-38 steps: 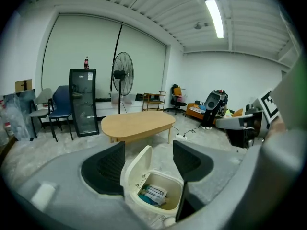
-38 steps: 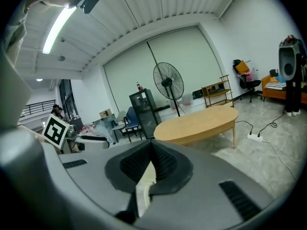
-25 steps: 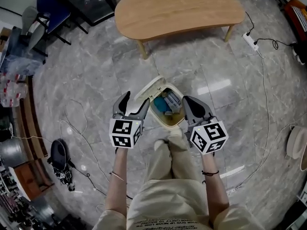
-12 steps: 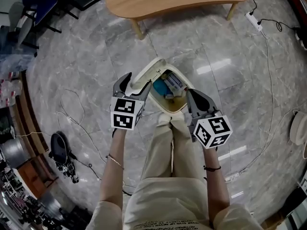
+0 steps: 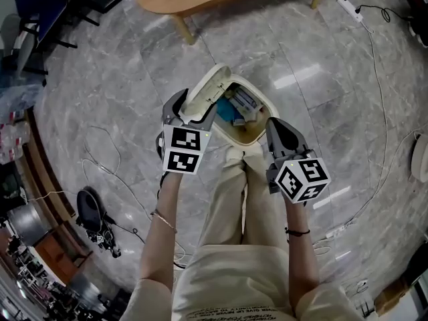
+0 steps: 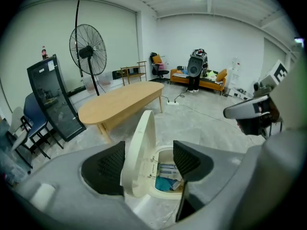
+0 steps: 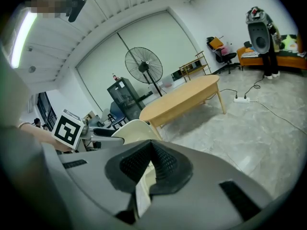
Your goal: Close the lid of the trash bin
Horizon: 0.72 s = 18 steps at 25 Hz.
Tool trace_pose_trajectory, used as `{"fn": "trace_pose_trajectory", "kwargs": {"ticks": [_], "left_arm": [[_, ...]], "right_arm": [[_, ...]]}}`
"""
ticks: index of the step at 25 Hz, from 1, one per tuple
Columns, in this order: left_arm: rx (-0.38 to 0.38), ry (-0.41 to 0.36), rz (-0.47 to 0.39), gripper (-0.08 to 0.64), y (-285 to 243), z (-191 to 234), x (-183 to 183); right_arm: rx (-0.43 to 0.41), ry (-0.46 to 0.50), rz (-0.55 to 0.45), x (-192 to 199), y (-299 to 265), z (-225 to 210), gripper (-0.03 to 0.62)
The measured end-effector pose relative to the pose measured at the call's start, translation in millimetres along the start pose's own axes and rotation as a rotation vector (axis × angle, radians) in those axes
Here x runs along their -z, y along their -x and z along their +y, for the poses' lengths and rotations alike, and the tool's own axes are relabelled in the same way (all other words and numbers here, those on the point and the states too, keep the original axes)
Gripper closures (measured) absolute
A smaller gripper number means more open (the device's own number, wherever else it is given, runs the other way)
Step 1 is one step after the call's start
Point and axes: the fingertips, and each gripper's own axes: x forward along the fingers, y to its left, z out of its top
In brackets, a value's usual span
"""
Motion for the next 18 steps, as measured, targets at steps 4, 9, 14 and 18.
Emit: {"fn": "trace_pose_trajectory", "kwargs": {"ticks": [4,9,14,18], "left_arm": [[0.006,-0.048,0.027,0.258,1,-2,2],[-0.009,-0.079,0.043,0.258,2,-8,5],[-0.011,-0.102,0.038,0.258,3,-21,5],[0.005,-0.105,0.034,0.258,6,-36,6]], "right_arm": [[0.035,-0.020,-0.017,7,9,-1,0.588],[0.075,-0.025,-0.034,17,20,-2,0.588],[0.090,-0.040,-0.045,28,29,-2,0.588],[0.095,-0.053,-0.044,36,35,-2,0.588]]}}
